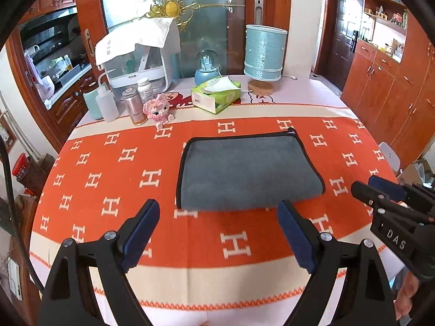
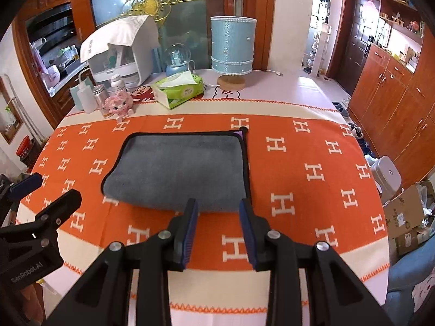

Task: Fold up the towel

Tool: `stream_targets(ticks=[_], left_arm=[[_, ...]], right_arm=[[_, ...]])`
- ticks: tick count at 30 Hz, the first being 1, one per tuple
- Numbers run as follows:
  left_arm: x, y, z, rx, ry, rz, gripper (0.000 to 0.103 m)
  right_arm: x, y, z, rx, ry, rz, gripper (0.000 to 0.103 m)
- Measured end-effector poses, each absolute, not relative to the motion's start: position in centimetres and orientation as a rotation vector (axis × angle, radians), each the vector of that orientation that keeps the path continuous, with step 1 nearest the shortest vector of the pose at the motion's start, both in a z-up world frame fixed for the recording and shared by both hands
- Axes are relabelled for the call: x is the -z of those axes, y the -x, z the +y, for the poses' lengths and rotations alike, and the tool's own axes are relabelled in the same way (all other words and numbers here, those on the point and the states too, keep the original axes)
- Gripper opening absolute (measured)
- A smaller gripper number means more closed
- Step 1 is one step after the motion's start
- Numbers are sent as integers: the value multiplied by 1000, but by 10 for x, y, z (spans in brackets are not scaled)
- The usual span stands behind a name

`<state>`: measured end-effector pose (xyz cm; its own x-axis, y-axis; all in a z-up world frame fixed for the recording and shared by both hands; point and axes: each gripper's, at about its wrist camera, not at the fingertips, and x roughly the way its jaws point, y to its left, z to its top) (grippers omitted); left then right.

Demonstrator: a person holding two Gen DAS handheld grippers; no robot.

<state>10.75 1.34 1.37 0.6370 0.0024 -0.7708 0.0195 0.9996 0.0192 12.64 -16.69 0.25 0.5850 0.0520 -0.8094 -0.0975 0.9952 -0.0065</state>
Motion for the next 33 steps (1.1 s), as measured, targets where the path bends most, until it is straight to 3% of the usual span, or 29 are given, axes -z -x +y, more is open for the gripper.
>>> stream_targets(ticks=[10,13,17,33], left_arm=[[-24,-59,16,5,-3,849,94],[-24,-48,16,6,-5,841,100],[-24,-30,15,7,-13,823,101],[-14,6,7,-4,13,838,102]], right_arm=[[-8,-75,-170,-115,17,918,32],[-9,-61,-173,-115,1,908,32],[-7,-45,-178,-109,-25,899,44],[10,-5,-176,-113,-36,900,45]])
